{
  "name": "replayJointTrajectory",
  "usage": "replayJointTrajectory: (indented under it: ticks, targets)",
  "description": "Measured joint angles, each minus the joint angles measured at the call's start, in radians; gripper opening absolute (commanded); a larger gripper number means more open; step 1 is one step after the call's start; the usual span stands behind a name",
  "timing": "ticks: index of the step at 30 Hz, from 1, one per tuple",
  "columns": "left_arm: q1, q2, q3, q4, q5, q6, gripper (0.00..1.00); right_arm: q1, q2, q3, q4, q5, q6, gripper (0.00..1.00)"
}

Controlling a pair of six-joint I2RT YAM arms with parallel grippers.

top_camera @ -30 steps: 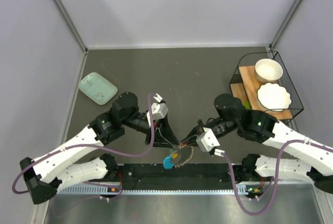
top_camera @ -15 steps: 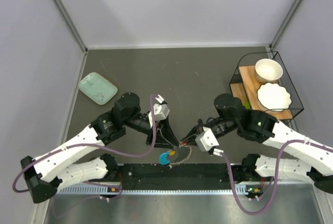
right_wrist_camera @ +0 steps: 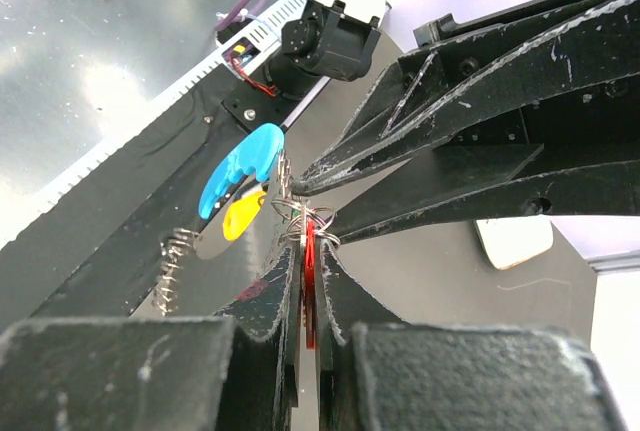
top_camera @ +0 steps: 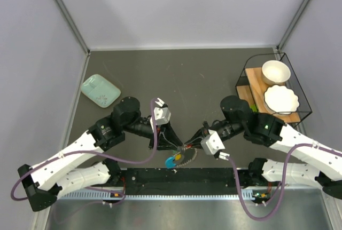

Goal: Remove the keys from the keyring

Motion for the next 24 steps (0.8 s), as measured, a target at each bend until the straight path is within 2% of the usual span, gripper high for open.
replayJointTrajectory:
  ticks: [8,24]
  targets:
    - [0.0,0.006,0.0,-0.002,-0.002,-0.004,0.31,0.0,0.0,0.0,0.007,-0.007,0.0,0.0]
    - [0.001,0.032,-0.032,0.129,0.117,-0.126,0.31,0.0,0.0,0.0,0.013,-0.016,0.003,0.0]
